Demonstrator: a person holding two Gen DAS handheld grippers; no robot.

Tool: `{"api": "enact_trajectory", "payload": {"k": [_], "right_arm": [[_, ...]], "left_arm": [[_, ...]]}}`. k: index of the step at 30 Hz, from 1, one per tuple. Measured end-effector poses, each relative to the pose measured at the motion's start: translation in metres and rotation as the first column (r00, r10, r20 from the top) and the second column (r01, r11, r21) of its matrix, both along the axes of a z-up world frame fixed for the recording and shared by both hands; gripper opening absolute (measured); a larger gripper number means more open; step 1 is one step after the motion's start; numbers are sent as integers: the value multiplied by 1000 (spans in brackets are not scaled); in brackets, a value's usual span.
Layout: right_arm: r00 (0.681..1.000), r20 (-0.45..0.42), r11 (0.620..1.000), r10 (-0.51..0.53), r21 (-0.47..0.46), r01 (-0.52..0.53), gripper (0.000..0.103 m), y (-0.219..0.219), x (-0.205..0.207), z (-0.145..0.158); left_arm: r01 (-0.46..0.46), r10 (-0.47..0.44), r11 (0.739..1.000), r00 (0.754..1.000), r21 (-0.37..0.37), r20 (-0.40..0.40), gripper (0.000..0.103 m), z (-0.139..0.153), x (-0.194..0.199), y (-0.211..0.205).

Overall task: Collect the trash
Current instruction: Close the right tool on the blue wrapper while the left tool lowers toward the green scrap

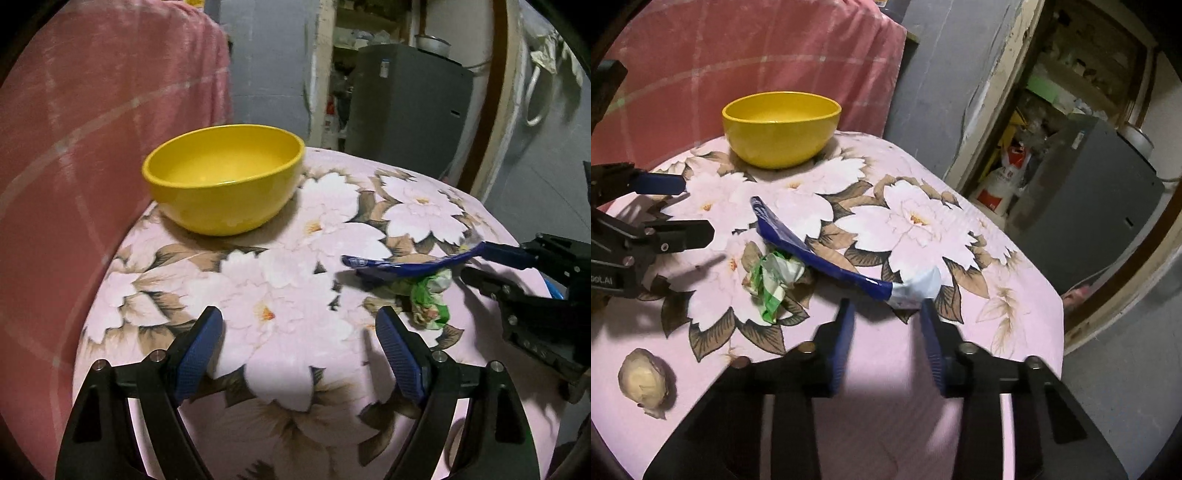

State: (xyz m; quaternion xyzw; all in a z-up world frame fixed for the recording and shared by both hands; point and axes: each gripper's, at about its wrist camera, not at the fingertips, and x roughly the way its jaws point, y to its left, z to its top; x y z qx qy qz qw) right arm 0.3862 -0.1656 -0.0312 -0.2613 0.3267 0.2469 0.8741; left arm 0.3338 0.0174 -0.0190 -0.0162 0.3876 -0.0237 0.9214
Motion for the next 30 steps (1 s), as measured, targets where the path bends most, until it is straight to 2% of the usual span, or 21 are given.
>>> {"api": "enact_trajectory", "payload": {"k": [3,6,9,10,14,19,21,22,25,30], "right_arm": [[999,-21,1000,-25,14,25,13,-4,4,0],[999,-41,998,-25,57,28,12,-11,7,3],[1000,-23,997,-7,78,8,13,-16,3,8],[1000,-12,997,-8,74,8,15,-18,2,9],[999,-21,996,-24,87,26,27,-23,3,9],[999,-31,993,-42,112,46,31,-28,7,10],[999,-32,992,-41,117,44,33,-28,6,10],[999,-30,992,-41,118,44,35,-28,6,11],[999,-20,992,-37,118,39,43,-28,4,11],[1000,12,996,-4,93,3,46,-22,-3,12]], "left_arm": [[46,-46,999,999,10,-23,71,-3,4,-9],[83,-82,997,994,8,-71,62,-9,10,-16],[110,-110,994,991,2,-82,57,-10,15,-20],[122,-122,992,989,1,-81,54,-8,16,-22],[165,-165,986,982,-7,-90,49,-8,23,-31],[208,-206,978,973,4,-102,38,-10,35,-42],[217,-214,976,971,20,-107,26,-10,37,-45],[220,-215,975,971,30,-108,24,-11,37,-46],[223,-217,974,970,44,-106,23,-12,34,-47],[176,-171,984,980,39,-97,23,-13,23,-37]]}}
